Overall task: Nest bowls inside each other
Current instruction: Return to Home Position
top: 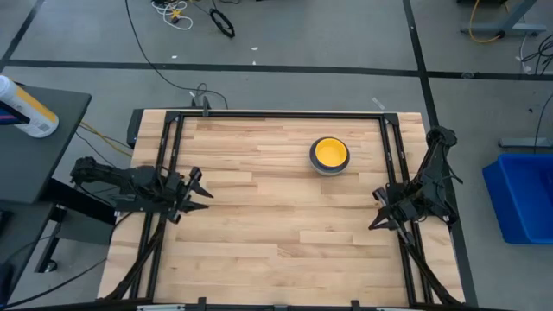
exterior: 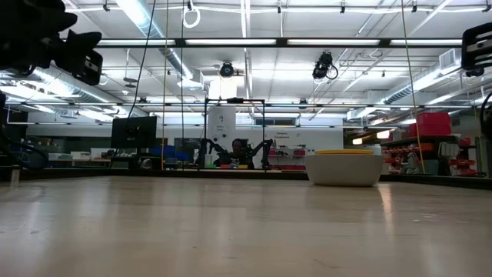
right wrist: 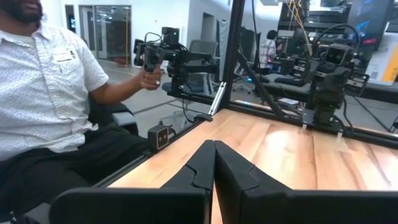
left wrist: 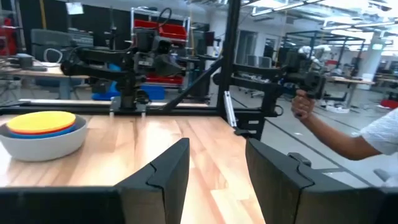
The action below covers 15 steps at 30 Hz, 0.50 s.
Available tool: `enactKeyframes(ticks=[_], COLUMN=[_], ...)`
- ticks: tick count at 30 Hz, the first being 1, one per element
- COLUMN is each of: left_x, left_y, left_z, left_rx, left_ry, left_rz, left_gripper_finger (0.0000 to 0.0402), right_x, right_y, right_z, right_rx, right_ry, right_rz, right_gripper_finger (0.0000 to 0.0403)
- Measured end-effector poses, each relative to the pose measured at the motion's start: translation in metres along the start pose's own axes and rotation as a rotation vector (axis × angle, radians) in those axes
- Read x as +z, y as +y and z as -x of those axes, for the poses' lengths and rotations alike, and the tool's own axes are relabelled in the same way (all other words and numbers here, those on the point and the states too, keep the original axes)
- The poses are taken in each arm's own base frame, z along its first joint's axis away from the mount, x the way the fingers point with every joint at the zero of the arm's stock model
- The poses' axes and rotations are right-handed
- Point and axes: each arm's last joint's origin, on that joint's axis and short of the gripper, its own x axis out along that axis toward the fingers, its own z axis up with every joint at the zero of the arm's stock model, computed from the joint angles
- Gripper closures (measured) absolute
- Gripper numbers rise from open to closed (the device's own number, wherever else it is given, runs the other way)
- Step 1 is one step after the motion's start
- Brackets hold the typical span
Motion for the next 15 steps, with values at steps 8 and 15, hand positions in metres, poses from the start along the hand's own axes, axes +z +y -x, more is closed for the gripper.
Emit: enactKeyframes(ticks=[8,15], left_x=[-0.003,0.000], left_y=[0.009,0.024], left_z=[0.001,0.003], left_rx=[0.138,0.188], left_ry=[0.025,0.009], left_rz=[-0.007,-0.025], left_gripper_finger=[0.0235,0.0235], right_x=[0.000,0.000], right_y=[0.001,0.001], right_z=[0.001,0.001], right_rx=[0.002,-0.012], right_ry=[0.000,0.002], right_rz=[-0.001,-0.001], right_gripper_finger=[0.0390,0.0390])
